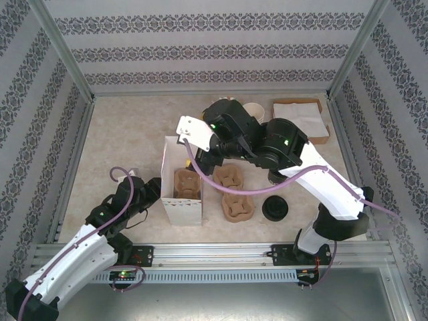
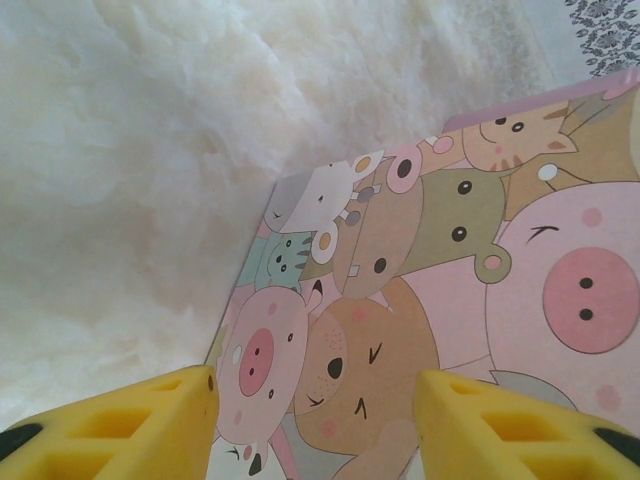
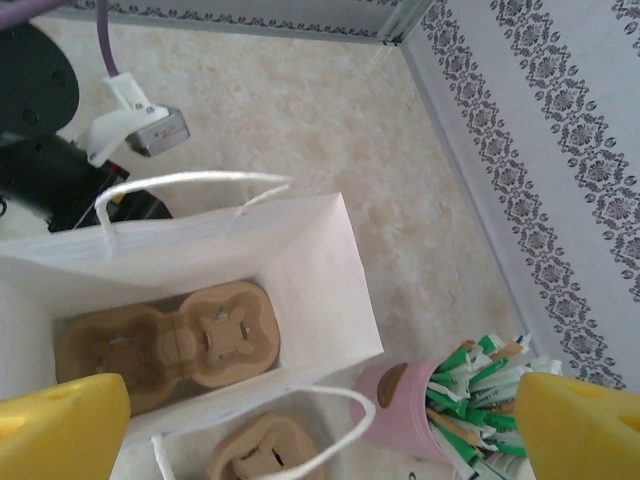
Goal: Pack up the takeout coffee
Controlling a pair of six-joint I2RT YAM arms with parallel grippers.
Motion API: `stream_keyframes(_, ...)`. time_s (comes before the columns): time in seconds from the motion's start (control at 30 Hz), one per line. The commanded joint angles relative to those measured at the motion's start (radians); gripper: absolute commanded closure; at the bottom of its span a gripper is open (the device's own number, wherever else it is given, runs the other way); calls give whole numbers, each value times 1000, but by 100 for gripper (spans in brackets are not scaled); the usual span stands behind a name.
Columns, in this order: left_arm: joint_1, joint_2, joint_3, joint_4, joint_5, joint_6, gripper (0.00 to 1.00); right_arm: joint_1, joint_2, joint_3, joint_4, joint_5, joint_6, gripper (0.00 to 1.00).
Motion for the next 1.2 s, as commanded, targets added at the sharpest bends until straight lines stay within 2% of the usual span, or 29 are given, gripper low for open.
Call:
stream_keyframes(0.0,-11,-5,26,-33,12,48,45,7,4,31,-117,45,-34,2)
stream_keyframes(0.17,-12,7,18,-55,49,63,45,17,67,93,-244,36,-18,2)
stream_keyframes(0.33,-12,21,-10,-74,74,70,45,2,44,37,-137,74,67,2)
stream_keyframes(0.47,-13,38,-45,-44,103,64,45,-27,-2,4,-84,-14,105,2)
stream_keyframes(0.53,-13,61,-66,-11,129,57,45,-27,-32,-25,-54,-8,121,2)
stream_keyframes(0.73,-23,159,-124,118,191,27,46,-25,-41,-1,-91,-8,121,2)
stream_keyframes(0.97,-99,251,-152,249,144,-23,46,-25,-35,-2,-128,54,130,2)
stream_keyframes(1.17,-136,313,-166,309,111,-60,46,-37,-85,-73,-48,107,161,2)
